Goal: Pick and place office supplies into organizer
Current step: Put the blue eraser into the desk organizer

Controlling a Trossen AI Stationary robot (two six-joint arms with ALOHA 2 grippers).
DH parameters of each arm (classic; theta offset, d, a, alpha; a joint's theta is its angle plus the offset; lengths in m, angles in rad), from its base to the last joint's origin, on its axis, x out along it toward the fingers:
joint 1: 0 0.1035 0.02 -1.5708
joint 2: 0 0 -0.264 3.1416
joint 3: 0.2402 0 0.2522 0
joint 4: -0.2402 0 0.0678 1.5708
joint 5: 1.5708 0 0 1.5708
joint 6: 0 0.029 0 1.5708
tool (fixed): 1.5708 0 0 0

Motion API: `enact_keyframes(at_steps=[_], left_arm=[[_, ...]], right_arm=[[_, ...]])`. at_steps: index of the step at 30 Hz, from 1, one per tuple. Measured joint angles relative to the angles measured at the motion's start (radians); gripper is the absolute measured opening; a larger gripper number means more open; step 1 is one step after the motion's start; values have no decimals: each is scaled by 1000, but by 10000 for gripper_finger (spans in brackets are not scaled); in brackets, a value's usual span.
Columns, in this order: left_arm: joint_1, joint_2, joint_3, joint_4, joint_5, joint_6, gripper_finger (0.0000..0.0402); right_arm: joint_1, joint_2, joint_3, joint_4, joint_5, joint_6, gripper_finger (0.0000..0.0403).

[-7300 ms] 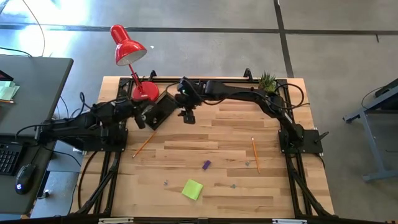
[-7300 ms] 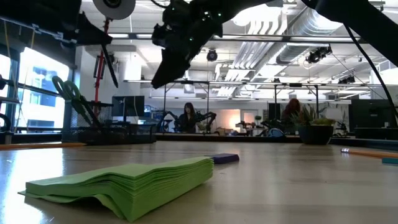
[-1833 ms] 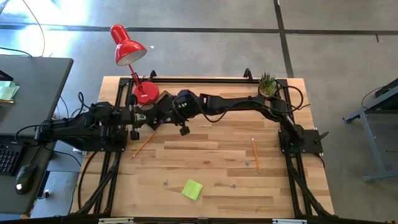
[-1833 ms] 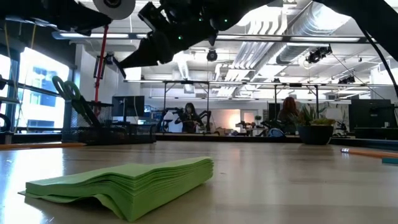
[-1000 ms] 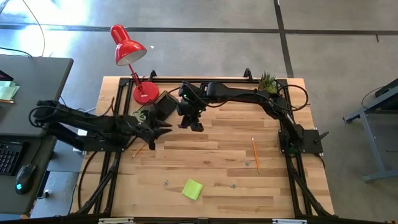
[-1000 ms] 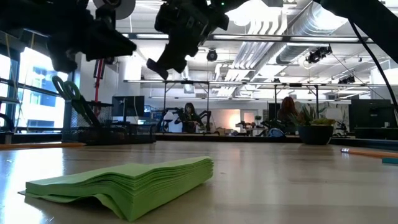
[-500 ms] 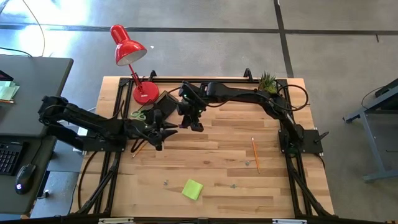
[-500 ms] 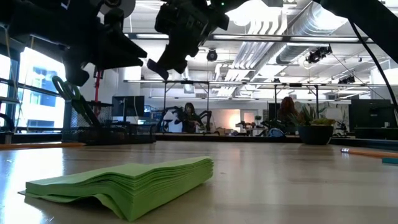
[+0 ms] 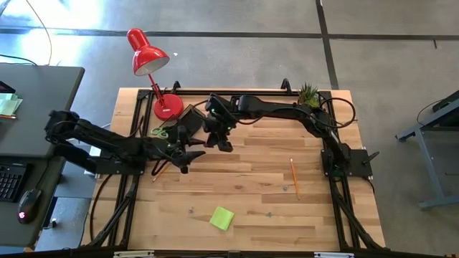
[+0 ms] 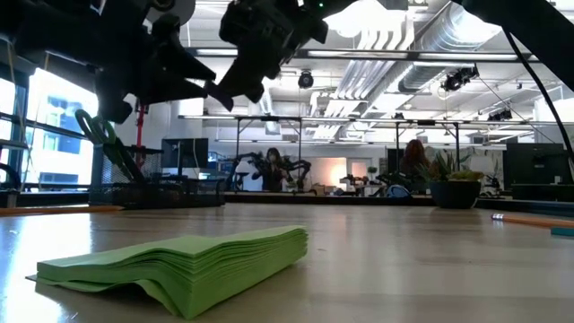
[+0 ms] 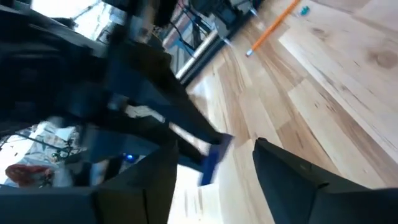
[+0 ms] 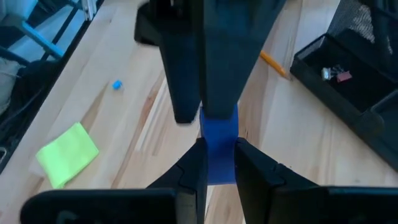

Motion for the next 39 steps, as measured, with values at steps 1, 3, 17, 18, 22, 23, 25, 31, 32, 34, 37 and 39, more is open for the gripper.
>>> enact_keyframes(at_steps=[1,3,17,18,22,23,25,31,32,34,37,39], left_arm=[[0,10,0,-1,0,0,181],[0,29,0,3,-14,1,160],[0,60,0,74,-54,7,7],[0,60,0,68,-58,8,8],[-1,60,0,65,-76,8,23],[-1,60,0,58,-77,10,23],[-1,60,0,38,-83,12,16],[0,60,0,4,-164,30,11],[0,60,0,2,-184,31,13],[0,60,0,-12,-228,31,11],[0,60,0,-76,-350,19,3],[0,60,0,-121,-438,-44,6]], right_arm=[[0,0,0,10,0,5,58],[0,0,0,14,0,5,58],[0,0,-1,7,-6,3,57],[0,0,-1,7,-5,4,57],[-1,0,0,10,-4,4,57],[-1,0,0,8,-2,4,58],[0,0,0,-1,11,4,60],[-6,0,0,-45,90,3,82],[-7,0,0,-53,108,1,89],[-9,0,0,-81,155,-2,102],[-13,0,0,-138,231,5,120],[-14,0,0,-181,254,9,128]])
